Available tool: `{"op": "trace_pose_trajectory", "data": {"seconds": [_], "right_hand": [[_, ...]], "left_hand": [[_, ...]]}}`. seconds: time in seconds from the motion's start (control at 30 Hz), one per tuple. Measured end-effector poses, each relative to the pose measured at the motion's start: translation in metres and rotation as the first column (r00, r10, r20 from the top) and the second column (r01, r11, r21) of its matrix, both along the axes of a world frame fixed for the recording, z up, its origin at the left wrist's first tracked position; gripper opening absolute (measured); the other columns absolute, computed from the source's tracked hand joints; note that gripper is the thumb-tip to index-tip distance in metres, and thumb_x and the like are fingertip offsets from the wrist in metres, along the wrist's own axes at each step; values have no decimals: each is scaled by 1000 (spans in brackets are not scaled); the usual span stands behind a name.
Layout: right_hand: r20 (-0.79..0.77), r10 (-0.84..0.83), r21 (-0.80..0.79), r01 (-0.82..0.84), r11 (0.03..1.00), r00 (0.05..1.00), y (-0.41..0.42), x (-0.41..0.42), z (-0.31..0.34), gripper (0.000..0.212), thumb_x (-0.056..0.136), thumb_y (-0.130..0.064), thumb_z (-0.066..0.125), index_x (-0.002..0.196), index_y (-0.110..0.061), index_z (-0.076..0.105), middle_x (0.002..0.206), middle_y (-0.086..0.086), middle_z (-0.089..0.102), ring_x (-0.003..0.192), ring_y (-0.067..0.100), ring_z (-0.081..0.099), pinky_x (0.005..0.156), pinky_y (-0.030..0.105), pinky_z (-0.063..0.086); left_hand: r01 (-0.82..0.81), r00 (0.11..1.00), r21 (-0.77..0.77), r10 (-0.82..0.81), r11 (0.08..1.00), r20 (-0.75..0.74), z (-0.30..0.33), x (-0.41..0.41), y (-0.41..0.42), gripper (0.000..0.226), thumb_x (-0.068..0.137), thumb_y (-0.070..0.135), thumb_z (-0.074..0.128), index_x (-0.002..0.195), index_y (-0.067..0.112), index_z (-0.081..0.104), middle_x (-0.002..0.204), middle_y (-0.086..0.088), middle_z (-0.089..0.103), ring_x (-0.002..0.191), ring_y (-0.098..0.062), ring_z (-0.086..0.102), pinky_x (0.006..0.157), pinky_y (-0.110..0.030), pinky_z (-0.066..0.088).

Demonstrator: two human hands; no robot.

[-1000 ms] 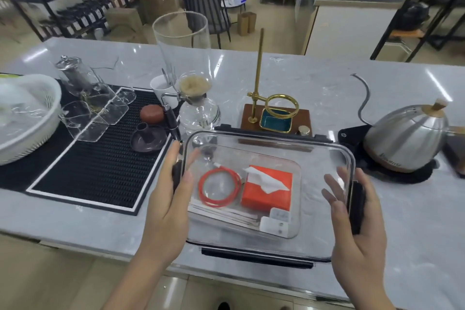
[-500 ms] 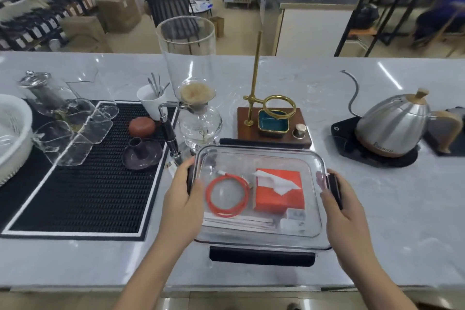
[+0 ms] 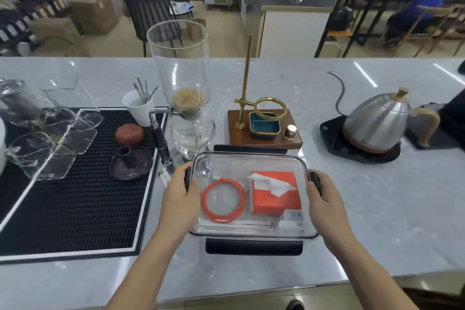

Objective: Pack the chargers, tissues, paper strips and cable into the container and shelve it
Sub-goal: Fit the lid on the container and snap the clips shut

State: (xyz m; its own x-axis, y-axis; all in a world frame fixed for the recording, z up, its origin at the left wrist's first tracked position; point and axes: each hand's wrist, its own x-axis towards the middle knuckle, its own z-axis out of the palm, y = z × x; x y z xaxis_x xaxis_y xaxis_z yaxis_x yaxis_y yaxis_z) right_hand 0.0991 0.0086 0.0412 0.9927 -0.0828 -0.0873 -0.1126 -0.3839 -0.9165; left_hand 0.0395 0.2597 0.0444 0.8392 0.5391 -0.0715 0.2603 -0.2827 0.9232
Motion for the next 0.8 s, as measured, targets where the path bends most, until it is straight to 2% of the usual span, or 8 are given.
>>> {"op": "trace_pose_trajectory", "data": {"seconds": [0.07, 0.2, 0.37, 0.47, 0.6, 0.7, 0.8], "right_hand": [[-15, -6, -6, 6, 1000, 1000, 0, 1, -4, 25, 102, -16, 40, 120, -23, 57, 106, -18, 61, 96, -6, 56, 69, 15, 42], [-19, 1, -30, -2, 1000, 1000, -2, 5, -8, 26, 102, -14, 41, 121, -22, 56, 108, -12, 62, 96, -6, 55, 69, 13, 41], [-6, -2, -32, 2, 999, 1000, -5, 8, -13, 25, 102, -16, 44, 123, -20, 57, 112, -8, 62, 98, -2, 56, 73, 14, 42], [-7, -5, 1, 5, 1000, 1000, -7, 8, -17, 23, 103, -24, 46, 123, -22, 57, 113, -12, 64, 105, 6, 60, 83, 23, 47], [10, 10, -3, -10, 1000, 1000, -9, 8, -20, 24, 103, -25, 46, 124, -23, 57, 115, -11, 64, 107, 10, 61, 89, 30, 50], [25, 19, -8, -19, 1000, 1000, -10, 8, -23, 22, 103, -25, 46, 122, -25, 57, 112, -14, 64, 106, 12, 63, 89, 31, 51], [25, 35, -12, -35, 999, 999, -15, 10, -27, 21, 102, -23, 46, 118, -28, 59, 110, -14, 65, 106, 12, 64, 92, 40, 54]], "left_hand": [[11, 1000, -2, -11, 1000, -10, -2, 1, 0, 37, 98, 6, 45, 129, 25, 55, 99, 24, 59, 87, 10, 57, 74, -12, 39], [14, 1000, -57, -15, 998, -17, -10, 5, 1, 39, 97, 5, 46, 131, 22, 54, 117, 8, 63, 112, -14, 58, 90, -25, 41], [27, 1000, -88, -28, 996, -2, -12, 7, 1, 39, 97, 5, 46, 127, 27, 56, 116, 12, 64, 109, -10, 58, 87, -23, 41], [28, 1000, -129, -28, 991, 4, -17, 6, 1, 37, 97, 7, 47, 127, 26, 58, 115, 9, 67, 108, -9, 60, 91, -27, 44], [9, 1000, -185, -6, 983, 21, -22, 7, 1, 36, 98, 8, 47, 126, 25, 60, 111, 5, 67, 99, -11, 58, 92, -30, 44], [6, 1000, -221, 0, 975, 30, -25, 7, 1, 36, 99, 8, 47, 126, 27, 61, 112, 3, 68, 99, -11, 58, 88, -27, 44], [-3, 999, -288, 16, 958, 45, -23, 7, -1, 37, 99, 6, 47, 126, 25, 62, 107, 6, 67, 91, -6, 57, 85, -23, 44]]}}
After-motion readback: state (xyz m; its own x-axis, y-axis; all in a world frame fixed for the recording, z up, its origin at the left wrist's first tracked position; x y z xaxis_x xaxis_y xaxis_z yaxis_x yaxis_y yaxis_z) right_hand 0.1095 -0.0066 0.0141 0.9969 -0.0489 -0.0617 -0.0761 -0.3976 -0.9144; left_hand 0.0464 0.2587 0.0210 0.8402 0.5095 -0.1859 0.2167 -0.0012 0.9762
